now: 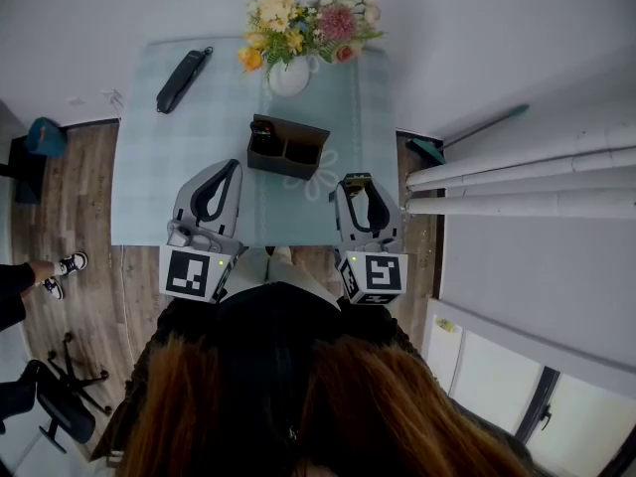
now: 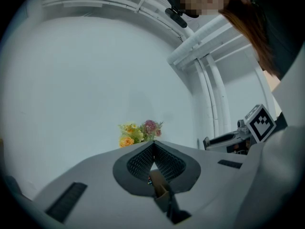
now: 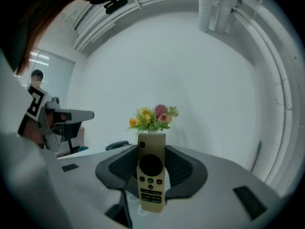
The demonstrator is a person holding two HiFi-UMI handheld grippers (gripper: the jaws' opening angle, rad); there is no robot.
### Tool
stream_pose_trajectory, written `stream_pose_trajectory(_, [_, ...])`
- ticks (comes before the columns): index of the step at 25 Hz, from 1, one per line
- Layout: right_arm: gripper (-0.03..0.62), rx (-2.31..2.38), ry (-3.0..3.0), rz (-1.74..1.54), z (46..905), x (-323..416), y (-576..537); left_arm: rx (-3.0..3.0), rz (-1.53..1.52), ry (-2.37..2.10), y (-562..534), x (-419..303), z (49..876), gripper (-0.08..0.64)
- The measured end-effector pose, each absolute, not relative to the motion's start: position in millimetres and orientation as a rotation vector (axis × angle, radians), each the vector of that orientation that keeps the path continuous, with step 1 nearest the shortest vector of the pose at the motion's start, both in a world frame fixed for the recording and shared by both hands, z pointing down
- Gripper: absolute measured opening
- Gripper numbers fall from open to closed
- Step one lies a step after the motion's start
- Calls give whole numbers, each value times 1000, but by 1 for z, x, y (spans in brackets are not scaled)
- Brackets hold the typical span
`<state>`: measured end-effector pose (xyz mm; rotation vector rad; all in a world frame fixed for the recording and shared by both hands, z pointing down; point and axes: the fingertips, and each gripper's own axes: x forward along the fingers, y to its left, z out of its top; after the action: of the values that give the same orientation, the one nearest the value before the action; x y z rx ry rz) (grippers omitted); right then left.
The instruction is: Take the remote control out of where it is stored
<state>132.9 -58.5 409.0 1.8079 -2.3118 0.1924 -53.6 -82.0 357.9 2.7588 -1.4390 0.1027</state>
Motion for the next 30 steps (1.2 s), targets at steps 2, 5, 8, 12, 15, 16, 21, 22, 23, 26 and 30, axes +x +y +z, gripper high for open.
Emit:
stream_pose_trajectory(2, [187,1780,-2278,244,428,136,-55,2761,99,-1435,-81,-54,359,5])
stream_pose_trajectory(5, [187,1724,-2236,368,464,138,-51,2758,112,-1437,-82,-54,360,5])
stream_pose_trajectory(8, [187,1681,-2191,450,495,140,-48,2748,122,-1442,-82,-56,361,5])
stream_pose_trajectory(12, [187,1671,-2160,507,513,143,-44,2763,105,-1427,-81,-56,363,5])
stream_pose_trajectory(15, [187,1658,-2144,524,521,143,-43,2757,110,-1431,-82,-58,366,5])
stream_pose_trajectory(16, [187,1652,-2139,529,523,143,-43,2750,116,-1437,-83,-59,366,5])
stream_pose_trajectory(21, [187,1634,-2137,526,528,141,-45,2734,123,-1449,-84,-63,367,5])
stream_pose_trajectory(22, [187,1631,-2138,525,529,141,-47,2741,111,-1443,-84,-63,366,5])
stream_pose_trajectory(23, [187,1629,-2138,525,529,141,-48,2746,102,-1438,-84,-63,366,5])
stream_pose_trajectory(26, [187,1619,-2136,532,531,141,-52,2749,93,-1440,-84,-63,366,5])
stream_pose_trajectory(30, [187,1602,-2136,536,534,140,-58,2749,93,-1445,-83,-63,365,5])
